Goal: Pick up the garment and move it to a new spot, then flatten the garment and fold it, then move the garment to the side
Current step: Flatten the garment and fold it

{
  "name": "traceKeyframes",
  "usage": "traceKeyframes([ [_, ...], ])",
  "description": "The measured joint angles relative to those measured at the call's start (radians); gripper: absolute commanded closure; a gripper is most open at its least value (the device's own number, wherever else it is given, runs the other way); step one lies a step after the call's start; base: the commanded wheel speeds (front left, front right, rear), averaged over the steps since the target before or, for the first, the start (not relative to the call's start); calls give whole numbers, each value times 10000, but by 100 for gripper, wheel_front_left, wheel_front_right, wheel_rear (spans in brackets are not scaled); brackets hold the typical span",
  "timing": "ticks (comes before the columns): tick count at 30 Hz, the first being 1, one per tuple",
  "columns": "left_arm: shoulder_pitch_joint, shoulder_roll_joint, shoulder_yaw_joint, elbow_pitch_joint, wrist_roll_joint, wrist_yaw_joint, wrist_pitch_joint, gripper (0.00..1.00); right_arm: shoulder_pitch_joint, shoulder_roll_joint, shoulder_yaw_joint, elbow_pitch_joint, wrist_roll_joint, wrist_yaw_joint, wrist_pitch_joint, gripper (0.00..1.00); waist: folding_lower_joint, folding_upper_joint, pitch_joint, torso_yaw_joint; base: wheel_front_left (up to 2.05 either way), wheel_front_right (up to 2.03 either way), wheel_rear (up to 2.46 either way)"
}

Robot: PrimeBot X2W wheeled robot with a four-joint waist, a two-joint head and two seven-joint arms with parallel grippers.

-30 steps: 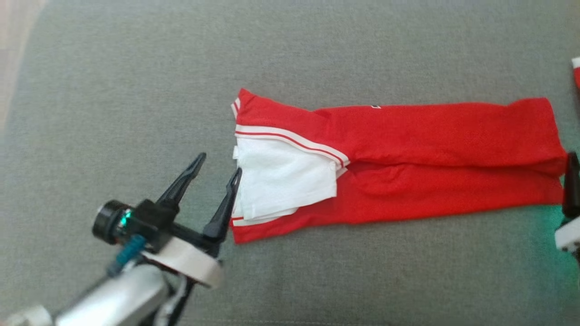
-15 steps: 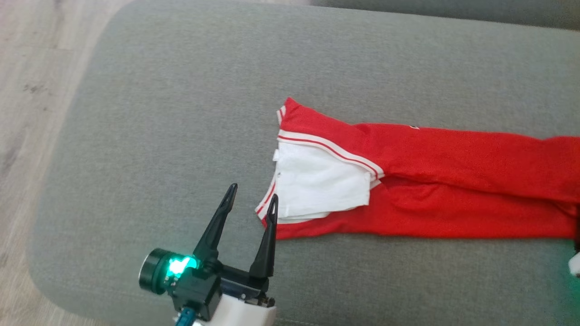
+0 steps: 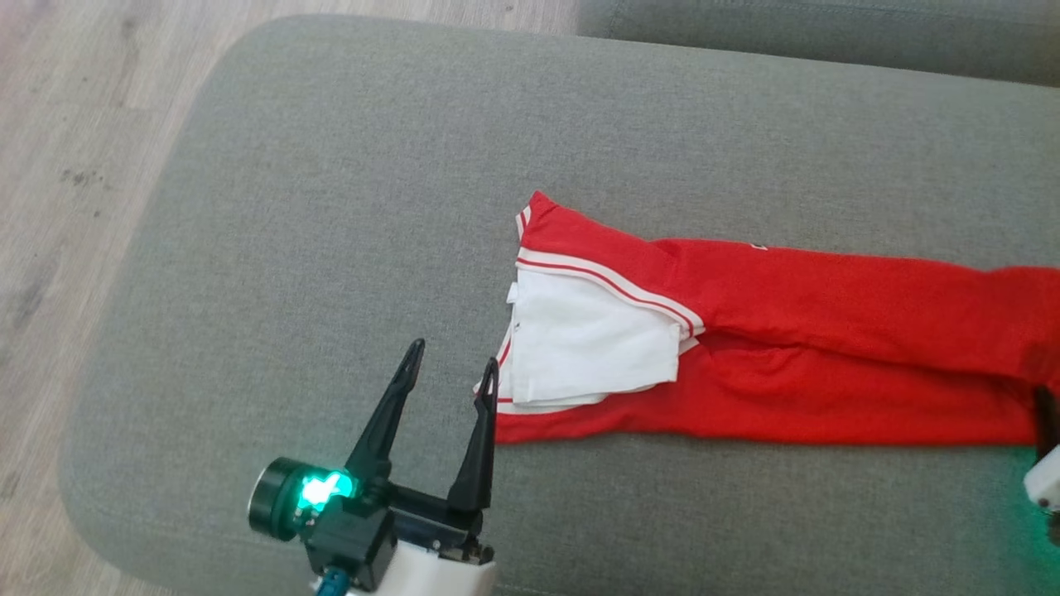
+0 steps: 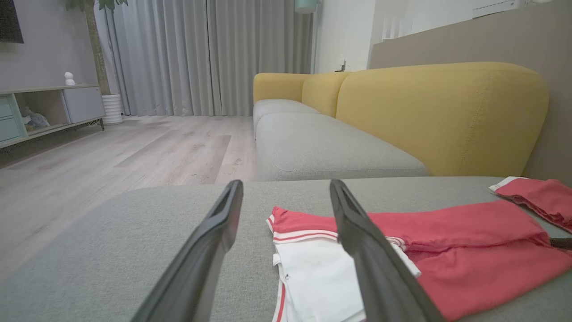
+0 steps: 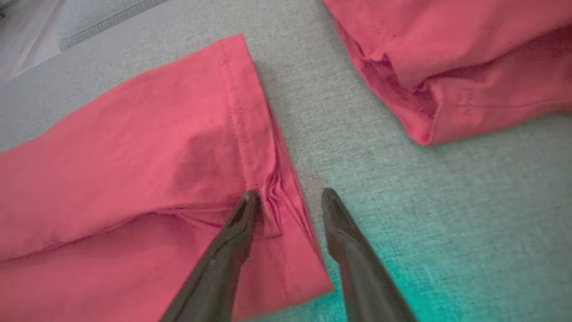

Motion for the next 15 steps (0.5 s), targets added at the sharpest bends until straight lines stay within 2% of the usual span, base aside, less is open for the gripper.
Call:
traceKeyframes([
  [1,43,-56,90,13,61,-90,0,0,4,-2,82,-2,40,0,75,44,0,0,-25,-13,0,0,0],
  [3,140,-148,161,75,169,-259,0,0,6,-6,198,-10,180,0,207,79,0,0,-75,-30,0,0,0],
  [4,183,-201,188,121,234,-345,0,0,6,-6,259,-15,242,0,249,100,0,0,-96,-40,0,0,0],
  [10,447,-336,667,253,531,-800,0,0,50,-69,370,-40,368,0,-92,100,1,0,-225,-107,0,0,0],
  [15,687,-466,878,284,686,-1003,0,0,123,-401,6,-107,431,0,-349,100,1,0,-399,-177,0,0,0],
])
